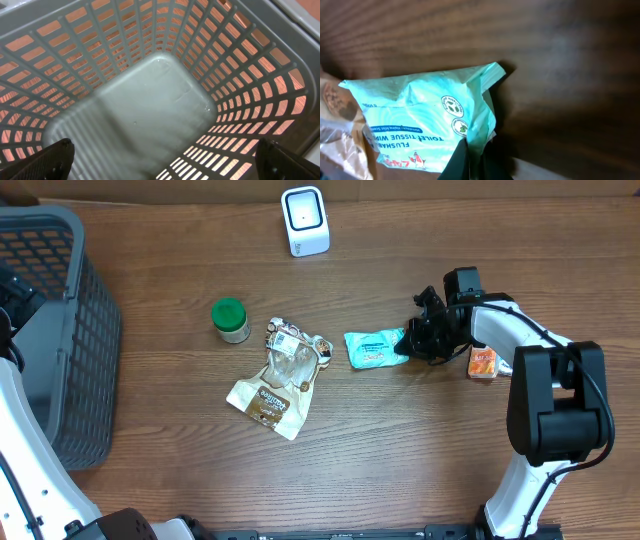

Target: Scan the item barcode

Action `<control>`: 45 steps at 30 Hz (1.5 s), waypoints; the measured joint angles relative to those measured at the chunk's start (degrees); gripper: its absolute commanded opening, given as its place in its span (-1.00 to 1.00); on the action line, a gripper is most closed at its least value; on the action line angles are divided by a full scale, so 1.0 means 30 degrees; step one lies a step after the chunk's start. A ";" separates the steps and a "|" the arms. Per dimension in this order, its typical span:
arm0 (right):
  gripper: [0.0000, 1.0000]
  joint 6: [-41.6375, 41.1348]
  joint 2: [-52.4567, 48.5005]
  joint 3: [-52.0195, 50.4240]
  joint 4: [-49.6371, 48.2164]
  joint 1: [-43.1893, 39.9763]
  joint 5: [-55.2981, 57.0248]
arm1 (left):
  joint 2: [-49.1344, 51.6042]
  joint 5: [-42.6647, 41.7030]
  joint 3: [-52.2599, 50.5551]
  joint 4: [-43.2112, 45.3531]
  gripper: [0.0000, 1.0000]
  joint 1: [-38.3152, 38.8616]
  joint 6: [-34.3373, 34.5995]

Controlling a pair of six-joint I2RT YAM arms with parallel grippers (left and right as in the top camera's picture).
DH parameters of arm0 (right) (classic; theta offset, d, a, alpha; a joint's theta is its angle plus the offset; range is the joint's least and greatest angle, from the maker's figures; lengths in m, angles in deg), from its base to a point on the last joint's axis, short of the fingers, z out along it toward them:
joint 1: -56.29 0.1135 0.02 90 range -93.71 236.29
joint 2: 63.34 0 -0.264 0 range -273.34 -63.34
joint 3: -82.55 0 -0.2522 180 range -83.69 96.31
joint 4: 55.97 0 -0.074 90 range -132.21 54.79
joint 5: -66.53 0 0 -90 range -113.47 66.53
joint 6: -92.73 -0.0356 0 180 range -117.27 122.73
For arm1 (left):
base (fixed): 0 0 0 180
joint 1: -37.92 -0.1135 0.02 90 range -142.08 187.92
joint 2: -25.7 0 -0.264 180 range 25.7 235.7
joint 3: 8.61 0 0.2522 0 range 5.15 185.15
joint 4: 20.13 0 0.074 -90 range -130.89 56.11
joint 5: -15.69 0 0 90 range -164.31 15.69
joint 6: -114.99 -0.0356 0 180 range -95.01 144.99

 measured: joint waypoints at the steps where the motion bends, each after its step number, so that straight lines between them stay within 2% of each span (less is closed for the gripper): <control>1: -0.92 -0.0015 0.0007 0.0087 0.0488 0.0007 -0.0015 | 0.0000 0.0000 0.0000 0.0000 0.99 0.0000 0.0000; 4: -0.92 -0.0146 0.0335 0.0576 0.2616 0.0066 0.0729 | 0.0000 0.0007 0.0000 0.0000 1.00 0.0000 0.0000; 5: -0.92 -0.0466 0.1020 0.0940 0.3978 0.0197 0.1880 | 0.0000 0.0000 0.0000 -0.0007 1.00 0.0000 0.0000; 8: -0.92 -0.1224 0.2331 0.1800 0.5406 0.0466 0.3752 | 0.0000 0.0000 0.0000 0.0000 0.99 0.0000 0.0000; 12: -0.92 -0.3206 0.5406 0.3716 0.7555 0.1698 0.8174 | 0.0000 0.0000 0.0000 0.0000 1.00 0.0000 0.0000; 16: -0.92 -0.6331 0.7490 0.4743 1.0520 0.4765 1.4120 | 0.0000 0.0007 0.0000 0.0000 1.00 0.0000 0.0000; 22: -0.92 -1.0928 0.5297 0.4707 1.4120 0.8517 2.0327 | 0.0000 0.0000 0.0000 -0.0007 1.00 0.0000 0.0000; 28: -0.92 -1.3588 0.2579 0.4612 1.5620 0.9085 2.4247 | 0.0000 0.0000 0.0000 -0.0007 1.00 0.0000 0.0000; 38: -0.92 -1.4302 0.0204 0.4605 1.4797 0.9056 2.5879 | 0.0000 0.0000 0.0000 0.0000 0.99 0.0000 0.0000; 45: -0.93 -1.3551 -0.0452 0.4612 1.4112 1.0105 2.6046 | 0.0000 0.0000 0.0000 0.0000 1.00 0.0000 0.0000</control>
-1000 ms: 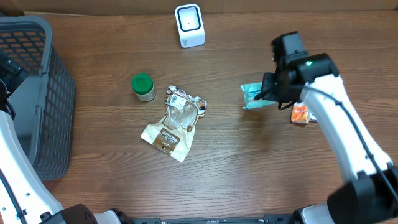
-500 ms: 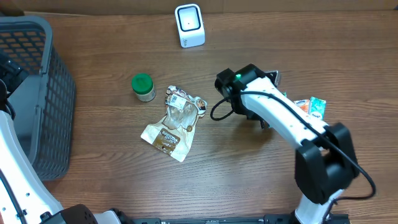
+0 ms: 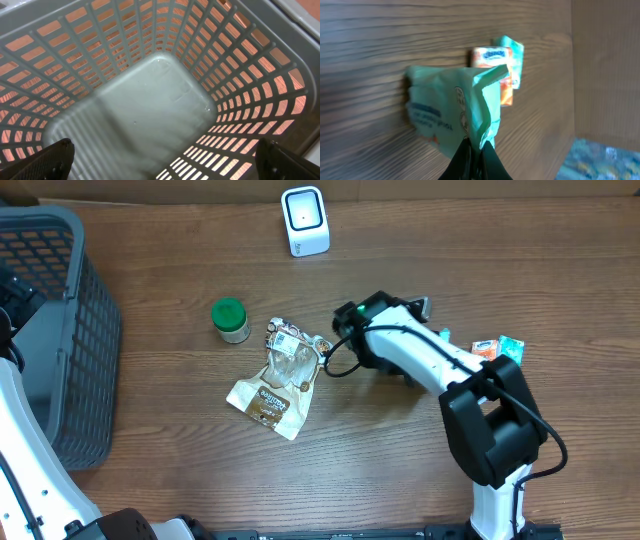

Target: Scan the item barcode

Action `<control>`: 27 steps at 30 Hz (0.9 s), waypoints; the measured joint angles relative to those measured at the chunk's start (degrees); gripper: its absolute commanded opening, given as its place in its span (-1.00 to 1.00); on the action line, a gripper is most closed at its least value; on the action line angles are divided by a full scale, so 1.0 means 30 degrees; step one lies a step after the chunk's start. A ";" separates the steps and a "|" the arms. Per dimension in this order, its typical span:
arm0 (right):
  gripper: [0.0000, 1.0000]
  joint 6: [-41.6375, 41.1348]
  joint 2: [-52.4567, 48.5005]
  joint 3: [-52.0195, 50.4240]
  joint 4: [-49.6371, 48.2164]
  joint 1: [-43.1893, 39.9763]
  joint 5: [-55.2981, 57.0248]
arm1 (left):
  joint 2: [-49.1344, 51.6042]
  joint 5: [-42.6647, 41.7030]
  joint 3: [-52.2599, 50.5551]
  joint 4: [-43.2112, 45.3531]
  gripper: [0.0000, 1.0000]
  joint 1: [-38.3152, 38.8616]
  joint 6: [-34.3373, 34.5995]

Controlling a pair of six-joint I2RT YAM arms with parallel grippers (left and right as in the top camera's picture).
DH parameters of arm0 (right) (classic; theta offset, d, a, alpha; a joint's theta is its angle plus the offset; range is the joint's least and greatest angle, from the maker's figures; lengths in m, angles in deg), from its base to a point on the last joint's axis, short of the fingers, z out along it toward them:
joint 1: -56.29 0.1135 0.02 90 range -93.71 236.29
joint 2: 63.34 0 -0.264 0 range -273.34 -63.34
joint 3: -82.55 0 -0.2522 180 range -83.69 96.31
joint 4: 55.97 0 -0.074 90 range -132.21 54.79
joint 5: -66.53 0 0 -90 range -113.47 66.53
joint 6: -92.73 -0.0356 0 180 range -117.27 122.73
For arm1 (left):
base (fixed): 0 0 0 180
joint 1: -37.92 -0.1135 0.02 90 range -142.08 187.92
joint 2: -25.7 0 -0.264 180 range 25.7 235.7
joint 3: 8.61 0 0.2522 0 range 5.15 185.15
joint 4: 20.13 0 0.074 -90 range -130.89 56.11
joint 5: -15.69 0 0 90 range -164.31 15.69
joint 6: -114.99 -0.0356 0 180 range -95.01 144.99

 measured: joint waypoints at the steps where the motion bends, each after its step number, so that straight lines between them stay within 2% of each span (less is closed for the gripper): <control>1: -0.90 0.0131 -0.0051 0.0000 -0.0189 0.0401 -0.0058 | 0.0000 0.0000 0.0000 0.0000 1.00 0.0000 0.0000; 2: -0.82 0.0182 -0.0087 0.0000 -0.0321 0.0641 -0.0138 | 0.0000 0.0000 0.0000 -0.0007 0.99 0.0000 0.0000; 5: -0.40 0.0452 -0.0226 0.0000 -0.0831 0.1464 -0.0692 | 0.0000 0.0000 0.0000 0.0000 0.99 0.0000 0.0000; 15: -0.35 0.3140 -0.0350 0.0095 -0.3089 0.2878 -0.6790 | 0.0007 0.0000 0.0000 -0.0007 1.00 0.0000 0.0000; 21: 0.09 0.4466 0.0393 0.1246 -0.4320 0.1960 -0.9806 | 0.0000 0.0000 0.0000 0.0000 1.00 0.0000 0.0000; 25: 0.23 0.5625 0.2368 0.1472 -0.4728 -0.0481 -1.2094 | 0.0000 0.0000 0.0000 -0.0007 0.99 0.0000 0.0000; 27: 0.24 0.6244 0.2965 0.1661 -0.4707 -0.2033 -1.3325 | 0.0000 0.0007 0.0000 0.0000 1.00 0.0000 0.0000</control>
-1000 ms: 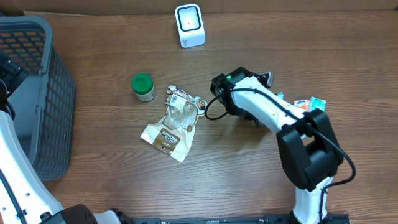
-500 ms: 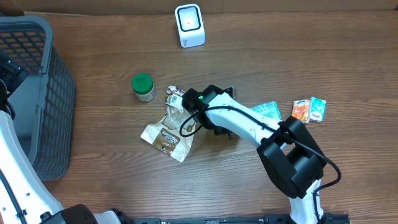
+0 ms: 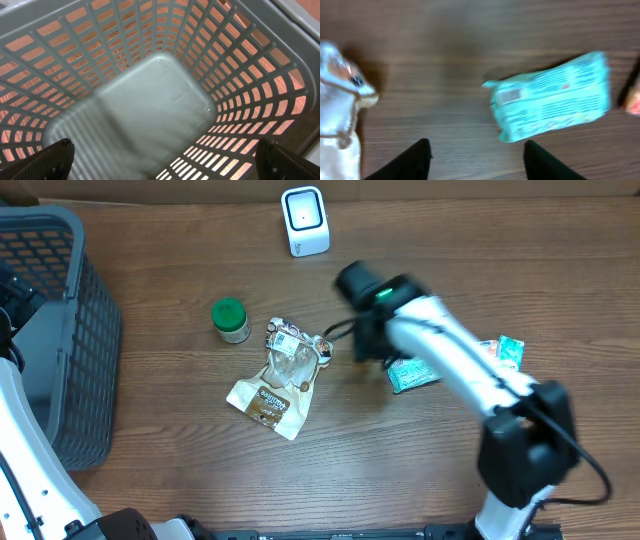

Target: Scan the item barcode

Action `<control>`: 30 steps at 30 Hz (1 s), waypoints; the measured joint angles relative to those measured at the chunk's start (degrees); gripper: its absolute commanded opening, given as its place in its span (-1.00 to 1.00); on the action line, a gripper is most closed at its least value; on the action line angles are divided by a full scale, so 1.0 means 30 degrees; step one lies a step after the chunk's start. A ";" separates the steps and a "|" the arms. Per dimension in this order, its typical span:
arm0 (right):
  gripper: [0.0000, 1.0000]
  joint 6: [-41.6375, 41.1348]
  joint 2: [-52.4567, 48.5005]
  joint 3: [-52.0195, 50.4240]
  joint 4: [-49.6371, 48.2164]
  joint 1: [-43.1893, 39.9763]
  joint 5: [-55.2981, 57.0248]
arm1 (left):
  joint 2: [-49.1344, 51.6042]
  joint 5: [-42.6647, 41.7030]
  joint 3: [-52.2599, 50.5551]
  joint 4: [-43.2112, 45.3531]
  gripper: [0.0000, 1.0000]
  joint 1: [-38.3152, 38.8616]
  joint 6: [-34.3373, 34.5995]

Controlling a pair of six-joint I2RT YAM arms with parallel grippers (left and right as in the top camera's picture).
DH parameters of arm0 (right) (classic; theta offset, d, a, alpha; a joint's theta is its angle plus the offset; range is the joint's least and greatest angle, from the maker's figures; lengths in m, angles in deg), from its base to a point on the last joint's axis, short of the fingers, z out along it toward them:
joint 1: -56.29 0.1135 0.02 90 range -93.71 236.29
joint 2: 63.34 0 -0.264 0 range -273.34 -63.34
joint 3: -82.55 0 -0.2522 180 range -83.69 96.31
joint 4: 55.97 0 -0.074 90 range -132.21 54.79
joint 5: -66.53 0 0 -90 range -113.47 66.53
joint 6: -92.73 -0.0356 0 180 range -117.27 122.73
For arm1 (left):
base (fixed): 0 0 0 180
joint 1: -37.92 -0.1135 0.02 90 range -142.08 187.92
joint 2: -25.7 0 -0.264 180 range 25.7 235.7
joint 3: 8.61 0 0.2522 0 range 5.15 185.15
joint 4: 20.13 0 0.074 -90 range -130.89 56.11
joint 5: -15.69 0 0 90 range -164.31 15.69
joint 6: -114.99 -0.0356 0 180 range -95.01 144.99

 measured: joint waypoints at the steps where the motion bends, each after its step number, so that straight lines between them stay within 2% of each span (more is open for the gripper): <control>1: 0.23 0.0459 0.0211 0.0022 -0.0131 -0.1151 -0.0984 | 0.0000 0.0000 0.0000 0.0000 1.00 0.0000 0.0000; 8: 0.27 0.2280 0.0248 -0.2098 -0.1056 -0.6951 -0.4991 | 0.0000 -0.0007 0.0000 0.0000 0.99 0.0000 0.0000; 12: 0.27 0.3155 0.0248 -0.4364 -0.2681 -0.8604 -0.6594 | 0.0000 -0.0007 0.0000 0.0000 1.00 0.0000 0.0000; 18: 0.26 0.3993 0.0248 -0.6717 -0.4648 -1.0010 -0.8087 | 0.0000 -0.0007 0.0000 0.0000 1.00 0.0000 0.0000; 28: 0.24 0.4983 0.0248 -0.7242 -0.5843 -1.0768 -0.8619 | 0.0000 -0.0007 0.0000 -0.0007 0.99 0.0000 0.0000; 30: 0.18 0.5042 0.0248 -0.7541 -0.6404 -1.0768 -0.8779 | 0.0000 -0.0007 0.0000 0.0000 1.00 0.0000 0.0000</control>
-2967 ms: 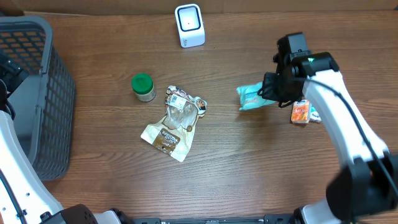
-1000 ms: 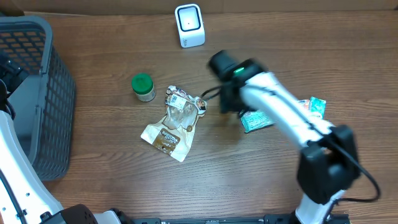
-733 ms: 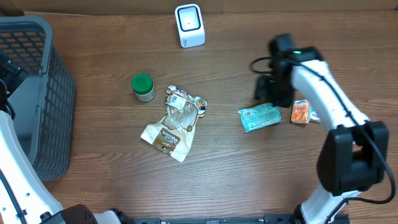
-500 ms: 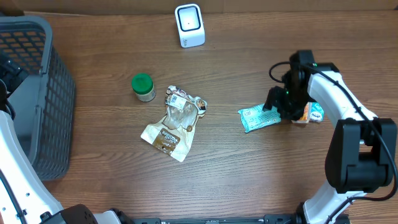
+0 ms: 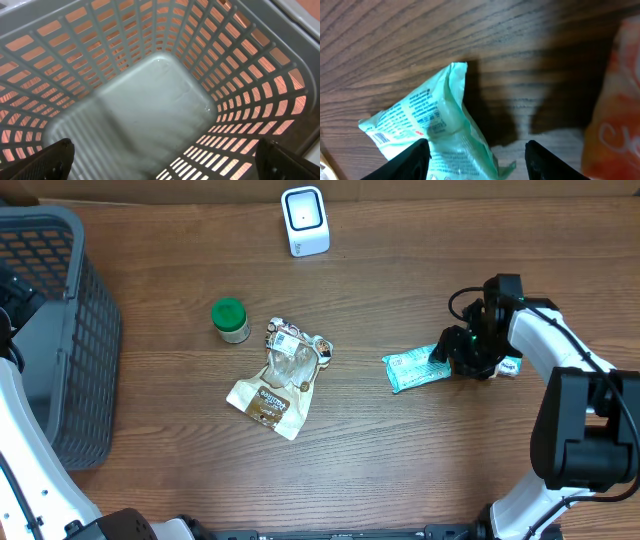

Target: Scan the item barcode

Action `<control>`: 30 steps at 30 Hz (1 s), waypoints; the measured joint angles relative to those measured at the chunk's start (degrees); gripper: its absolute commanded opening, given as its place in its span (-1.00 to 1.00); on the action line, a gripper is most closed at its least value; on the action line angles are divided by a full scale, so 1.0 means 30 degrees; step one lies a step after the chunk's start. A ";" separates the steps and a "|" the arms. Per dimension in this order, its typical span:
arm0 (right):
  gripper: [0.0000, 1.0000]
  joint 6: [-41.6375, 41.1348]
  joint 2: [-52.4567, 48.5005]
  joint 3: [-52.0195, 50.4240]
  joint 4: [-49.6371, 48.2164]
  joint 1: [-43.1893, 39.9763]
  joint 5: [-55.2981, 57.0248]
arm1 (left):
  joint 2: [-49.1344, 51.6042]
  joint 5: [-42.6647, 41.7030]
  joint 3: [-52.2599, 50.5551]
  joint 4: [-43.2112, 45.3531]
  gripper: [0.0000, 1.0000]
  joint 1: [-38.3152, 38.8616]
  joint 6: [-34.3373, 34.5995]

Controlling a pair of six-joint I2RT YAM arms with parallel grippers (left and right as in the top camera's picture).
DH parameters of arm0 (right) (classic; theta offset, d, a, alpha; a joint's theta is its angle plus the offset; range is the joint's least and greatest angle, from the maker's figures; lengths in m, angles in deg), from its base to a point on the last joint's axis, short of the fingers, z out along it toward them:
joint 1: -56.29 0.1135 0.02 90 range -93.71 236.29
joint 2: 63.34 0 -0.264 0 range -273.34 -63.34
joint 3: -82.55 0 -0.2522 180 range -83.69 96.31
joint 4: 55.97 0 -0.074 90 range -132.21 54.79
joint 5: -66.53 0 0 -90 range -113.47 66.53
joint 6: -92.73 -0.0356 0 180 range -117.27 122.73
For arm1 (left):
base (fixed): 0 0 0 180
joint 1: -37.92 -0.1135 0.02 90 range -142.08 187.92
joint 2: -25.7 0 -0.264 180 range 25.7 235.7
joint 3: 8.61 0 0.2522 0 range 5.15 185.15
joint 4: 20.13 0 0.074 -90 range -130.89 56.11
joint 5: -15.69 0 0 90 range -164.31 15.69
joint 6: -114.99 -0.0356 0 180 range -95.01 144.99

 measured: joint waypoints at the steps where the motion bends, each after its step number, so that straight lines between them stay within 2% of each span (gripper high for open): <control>1: 0.15 0.0022 0.0000 -0.0211 -0.0255 0.0000 -0.0109 | 0.0000 0.0000 0.0000 0.0000 1.00 0.0000 0.0000; 7: -0.07 0.0087 0.0138 -0.1515 -0.1778 -0.0029 -0.1464 | 0.0000 0.0000 0.0000 0.0000 0.99 0.0000 0.0000; 10: -0.43 0.0117 0.0248 -0.2040 -0.2375 -0.0044 -0.2229 | 0.0000 0.0000 0.0000 0.0000 1.00 0.0000 0.0000; 11: -0.66 0.0138 0.0248 -0.2193 -0.2528 -0.0044 -0.2535 | 0.0000 0.0000 0.0000 0.0000 0.99 0.0000 0.0000; 15: -0.91 0.0124 0.0262 -0.2412 -0.2769 -0.0058 -0.3621 | 0.0000 0.0000 0.0000 0.0000 0.99 0.0000 0.0000; 22: -0.92 0.0313 0.0262 -0.2601 -0.2339 -0.0058 -0.5005 | 0.0000 0.0000 0.0000 -0.0007 0.99 0.0000 0.0000; 30: -0.92 0.2667 0.0401 -0.1523 0.0634 -0.0051 -0.8801 | 0.0000 0.0000 0.0000 -0.0007 0.99 0.0000 0.0000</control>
